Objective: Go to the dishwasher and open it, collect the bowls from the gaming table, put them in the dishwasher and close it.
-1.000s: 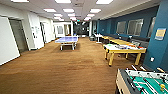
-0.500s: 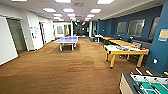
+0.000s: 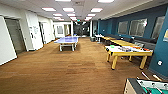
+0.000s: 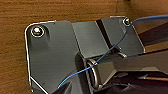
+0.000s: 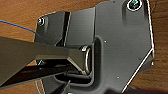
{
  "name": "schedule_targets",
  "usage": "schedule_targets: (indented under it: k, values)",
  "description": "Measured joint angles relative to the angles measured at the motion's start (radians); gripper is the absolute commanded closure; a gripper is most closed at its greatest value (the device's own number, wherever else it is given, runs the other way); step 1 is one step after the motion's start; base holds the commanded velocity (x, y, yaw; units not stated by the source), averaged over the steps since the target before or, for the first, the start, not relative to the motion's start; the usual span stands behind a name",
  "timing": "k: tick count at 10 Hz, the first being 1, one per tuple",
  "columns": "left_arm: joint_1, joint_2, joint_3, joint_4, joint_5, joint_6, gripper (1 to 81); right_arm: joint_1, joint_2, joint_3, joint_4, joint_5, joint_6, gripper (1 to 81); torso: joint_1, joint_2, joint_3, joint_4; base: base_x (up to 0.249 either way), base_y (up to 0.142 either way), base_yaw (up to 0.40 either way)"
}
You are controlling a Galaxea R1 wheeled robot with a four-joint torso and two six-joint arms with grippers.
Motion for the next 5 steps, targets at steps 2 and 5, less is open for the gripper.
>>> schedule_targets:
  k: [2,5]
  values:
    - [0.021,0.006,0.001,0.000,0.006,0.000,1.0,-0.016,-0.001,0.000,-0.001,-0.006,-0.003,1.0,-0.001,0.000,0.000,0.000,0.239,0.000,0.000]
    - [0.011,0.003,0.000,0.000,-0.001,0.000,1.0,0.000,-0.001,-0.004,0.003,-0.002,-0.003,1.0,-0.001,0.000,0.000,0.000,0.239,0.000,0.000]
